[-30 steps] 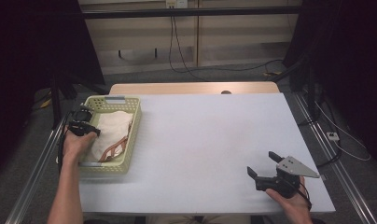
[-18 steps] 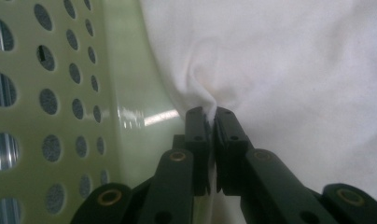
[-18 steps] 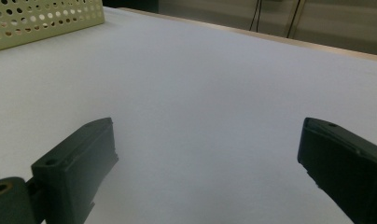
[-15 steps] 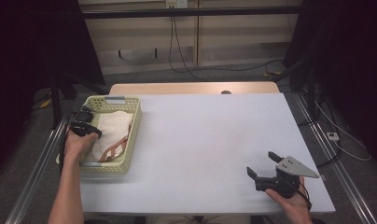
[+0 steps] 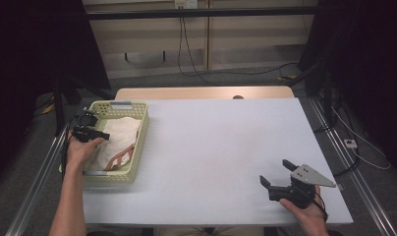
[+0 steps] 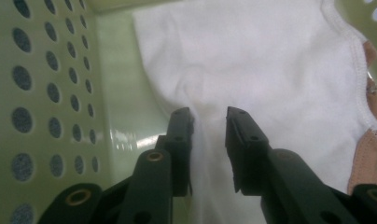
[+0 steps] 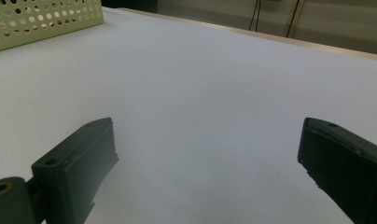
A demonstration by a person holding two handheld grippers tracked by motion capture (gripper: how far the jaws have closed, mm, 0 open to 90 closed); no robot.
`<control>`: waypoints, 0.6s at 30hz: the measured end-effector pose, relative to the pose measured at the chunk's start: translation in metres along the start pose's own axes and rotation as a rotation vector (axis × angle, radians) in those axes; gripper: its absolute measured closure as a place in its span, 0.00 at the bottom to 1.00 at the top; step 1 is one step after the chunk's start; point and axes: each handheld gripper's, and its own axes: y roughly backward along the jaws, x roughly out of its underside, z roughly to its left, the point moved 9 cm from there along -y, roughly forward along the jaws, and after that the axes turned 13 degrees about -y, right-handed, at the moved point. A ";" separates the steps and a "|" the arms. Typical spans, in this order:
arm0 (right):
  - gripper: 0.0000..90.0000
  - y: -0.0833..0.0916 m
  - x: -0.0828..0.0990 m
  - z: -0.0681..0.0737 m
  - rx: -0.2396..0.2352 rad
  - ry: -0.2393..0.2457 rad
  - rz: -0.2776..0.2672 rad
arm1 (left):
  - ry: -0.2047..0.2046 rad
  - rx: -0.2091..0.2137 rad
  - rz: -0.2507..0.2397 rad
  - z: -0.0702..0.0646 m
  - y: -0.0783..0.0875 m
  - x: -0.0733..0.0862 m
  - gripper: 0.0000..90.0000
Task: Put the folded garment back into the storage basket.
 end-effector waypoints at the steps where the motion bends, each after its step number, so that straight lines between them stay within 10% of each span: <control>1: 0.05 0.000 0.000 0.000 0.000 0.001 0.000 | 0.002 0.001 -0.002 0.000 0.001 0.000 0.72; 11: 0.05 0.000 0.001 -0.002 0.001 -0.011 0.003 | -0.040 -0.064 -0.073 0.000 0.011 -0.009 0.34; 18: 0.05 0.000 0.001 -0.005 0.002 -0.019 0.003 | 0.005 -0.095 -0.181 0.000 0.018 -0.021 0.13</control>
